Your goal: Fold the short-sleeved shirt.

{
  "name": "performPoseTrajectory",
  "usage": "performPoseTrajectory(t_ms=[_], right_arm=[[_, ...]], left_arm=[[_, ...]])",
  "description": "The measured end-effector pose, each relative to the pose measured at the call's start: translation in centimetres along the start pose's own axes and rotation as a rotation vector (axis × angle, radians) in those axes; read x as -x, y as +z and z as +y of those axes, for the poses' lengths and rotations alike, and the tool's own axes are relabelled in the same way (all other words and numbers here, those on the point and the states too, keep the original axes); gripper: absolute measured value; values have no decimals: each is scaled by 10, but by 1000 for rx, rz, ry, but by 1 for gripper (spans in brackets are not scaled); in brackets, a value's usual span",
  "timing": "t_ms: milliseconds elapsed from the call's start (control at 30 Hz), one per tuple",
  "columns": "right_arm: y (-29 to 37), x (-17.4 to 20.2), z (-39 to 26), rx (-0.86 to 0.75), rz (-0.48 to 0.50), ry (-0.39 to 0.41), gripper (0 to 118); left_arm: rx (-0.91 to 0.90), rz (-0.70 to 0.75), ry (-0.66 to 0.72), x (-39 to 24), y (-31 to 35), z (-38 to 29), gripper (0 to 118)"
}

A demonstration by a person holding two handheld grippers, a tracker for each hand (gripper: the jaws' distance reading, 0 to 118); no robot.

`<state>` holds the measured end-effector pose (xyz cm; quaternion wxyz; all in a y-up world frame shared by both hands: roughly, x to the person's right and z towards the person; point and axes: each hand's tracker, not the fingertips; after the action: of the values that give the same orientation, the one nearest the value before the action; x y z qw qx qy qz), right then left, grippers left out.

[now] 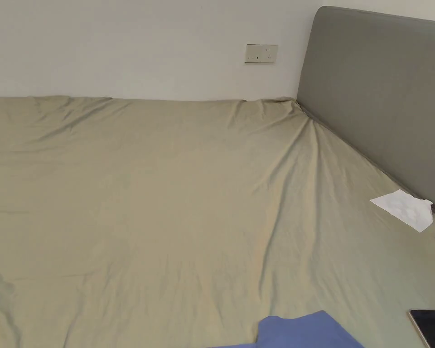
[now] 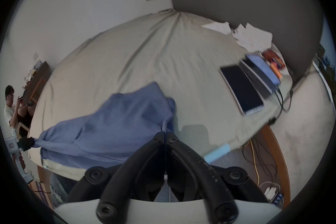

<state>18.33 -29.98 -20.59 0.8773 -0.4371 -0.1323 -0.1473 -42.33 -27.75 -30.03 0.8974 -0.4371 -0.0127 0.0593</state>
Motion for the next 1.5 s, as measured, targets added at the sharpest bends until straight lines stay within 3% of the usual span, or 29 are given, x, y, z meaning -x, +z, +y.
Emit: performPoseTrajectory(t_ms=[67, 233, 267, 300, 333, 367, 400, 433, 467, 567, 600, 633, 667, 700, 733, 767, 933, 1267, 1300, 1333, 1367, 1400, 1433, 1500], right_arm=[[-9, -1, -18, 31, -49, -8, 4], [-27, 2, -30, 56, -63, 19, 4], [-29, 1, -29, 57, -64, 12, 10], [-32, 2, -29, 60, -79, 9, 25], [-35, 1, -30, 64, -131, 19, 46], [-35, 1, -31, 53, -192, 53, 69], [-30, -1, -32, 29, -216, 79, 80], [-19, -3, -31, 16, -222, 85, 84], [-5, -4, -31, -4, -203, 70, 84], [43, -1, -31, -154, -125, 60, 84], [56, 2, -30, -187, -104, 70, 83], [64, 7, -30, -203, -86, 85, 79], [72, 14, -30, -224, -62, 102, 63], [76, 19, -31, -235, -43, 115, 42], [78, 25, -32, -238, -18, 122, 16], [77, 30, -34, -228, -5, 123, 2], [65, 49, -46, -178, 134, 72, 2], [58, 68, -40, -118, 116, 92, 2], [59, 70, -38, -118, 115, 89, 2], [57, 69, -38, -117, 114, 87, 2], [57, 71, -36, -115, 111, 85, 2], [57, 74, -34, -113, 108, 86, 2], [57, 77, -33, -111, 102, 91, 2], [58, 86, -33, -107, 90, 107, 2]], left_arm=[[39, 16, 18, 1, -9, -13, 5], [79, 29, 44, 1, -25, -29, 5], [85, 27, 57, 2, -27, -30, 6], [88, 23, 79, 4, -29, -31, 10], [96, 31, 109, 6, -31, -32, 23], [111, 56, 146, 9, -33, -33, 60], [126, 87, 178, 11, -34, -33, 90], [140, 112, 218, 14, -31, -33, 112], [116, 93, 236, 17, -21, -34, 118], [-32, 22, 269, 16, 19, -32, 110], [-69, 21, 265, 13, 31, -31, 103], [-108, 4, 248, 13, 43, -33, 86], [-145, -16, 233, 11, 54, -34, 52], [-167, -26, 238, 9, 61, -34, 21], [-165, -34, 253, 9, 65, -35, 1], [-149, -37, 273, 15, 60, -37, 0], [-37, -110, 301, 21, 43, -51, 0], [-19, -284, 360, 64, 1, -10, 3], [-2, -329, 388, 70, -5, -3, 13], [10, -344, 399, 76, -13, 1, 36], [26, -378, 403, 83, -24, 5, 78], [60, -393, 407, 87, -34, 7, 100], [97, -397, 414, 89, -41, 11, 108], [114, -432, 432, 99, -54, 11, 97]])
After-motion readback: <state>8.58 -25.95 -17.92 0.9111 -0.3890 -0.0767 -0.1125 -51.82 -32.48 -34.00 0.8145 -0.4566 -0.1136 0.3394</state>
